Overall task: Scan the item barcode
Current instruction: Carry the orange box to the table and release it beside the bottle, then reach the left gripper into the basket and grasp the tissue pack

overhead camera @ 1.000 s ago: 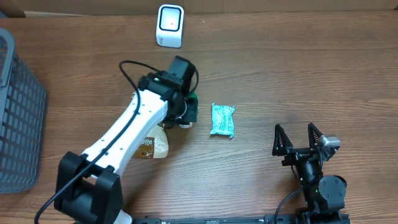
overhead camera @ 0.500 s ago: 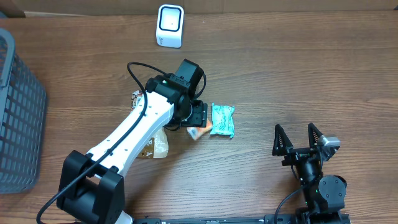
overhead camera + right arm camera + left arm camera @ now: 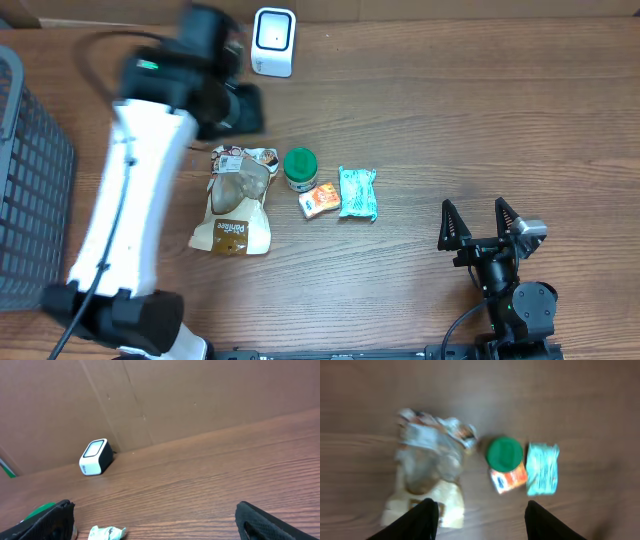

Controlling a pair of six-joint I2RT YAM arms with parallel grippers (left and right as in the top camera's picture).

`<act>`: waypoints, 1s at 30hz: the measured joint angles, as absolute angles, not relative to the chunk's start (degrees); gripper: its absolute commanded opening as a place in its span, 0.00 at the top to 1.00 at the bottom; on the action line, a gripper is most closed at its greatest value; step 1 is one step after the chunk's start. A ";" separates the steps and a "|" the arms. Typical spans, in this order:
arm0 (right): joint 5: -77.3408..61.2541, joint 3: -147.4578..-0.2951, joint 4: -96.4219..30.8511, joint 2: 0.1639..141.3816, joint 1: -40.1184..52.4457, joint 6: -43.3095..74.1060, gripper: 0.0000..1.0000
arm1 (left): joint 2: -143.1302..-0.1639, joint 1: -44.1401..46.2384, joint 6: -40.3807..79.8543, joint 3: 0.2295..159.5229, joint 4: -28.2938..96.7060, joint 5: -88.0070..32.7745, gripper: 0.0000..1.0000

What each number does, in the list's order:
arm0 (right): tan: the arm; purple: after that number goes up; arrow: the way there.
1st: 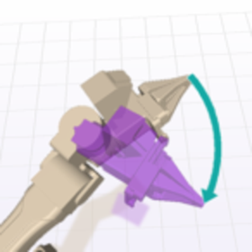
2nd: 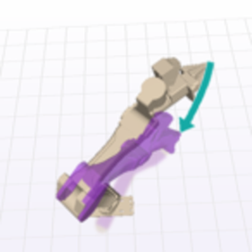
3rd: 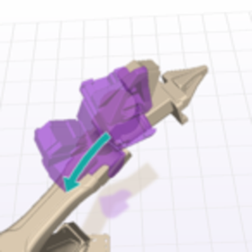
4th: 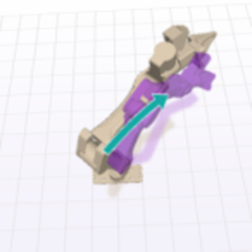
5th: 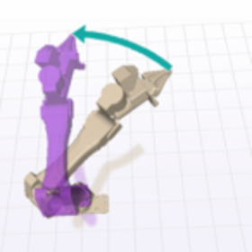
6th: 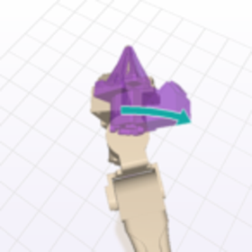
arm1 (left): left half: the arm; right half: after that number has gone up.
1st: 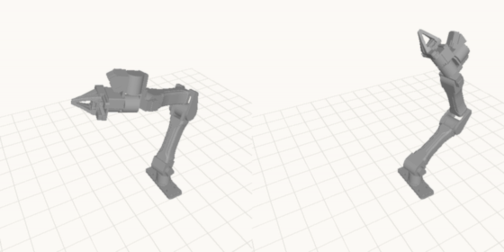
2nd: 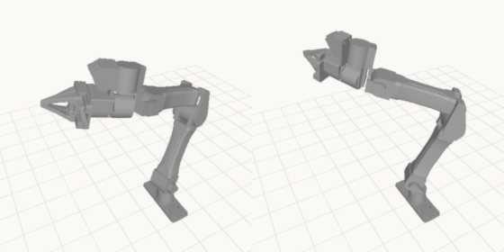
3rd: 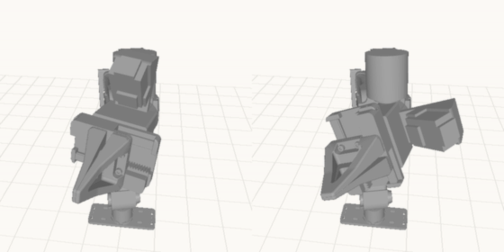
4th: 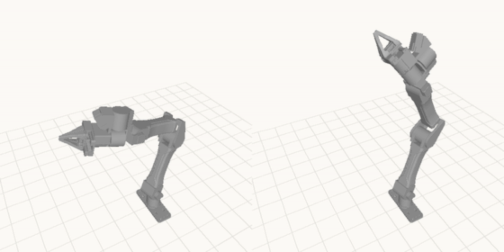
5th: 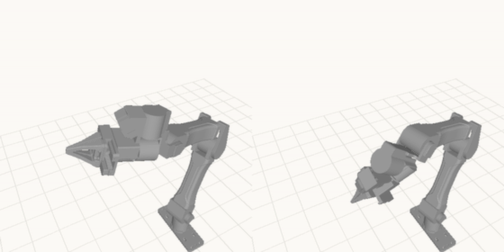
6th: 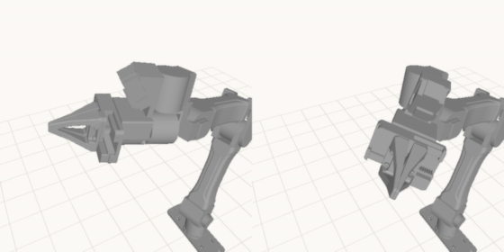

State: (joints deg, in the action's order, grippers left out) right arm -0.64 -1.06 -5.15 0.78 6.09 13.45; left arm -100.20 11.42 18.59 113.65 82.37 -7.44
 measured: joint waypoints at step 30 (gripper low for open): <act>-0.60 -1.06 -5.17 0.80 6.09 13.45 0.00 | -99.92 -36.99 17.54 144.57 88.53 -6.57 0.23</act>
State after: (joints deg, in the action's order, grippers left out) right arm -0.60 -1.06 -5.17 0.80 6.09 13.45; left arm -99.92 -36.99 17.54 144.57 88.53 -6.57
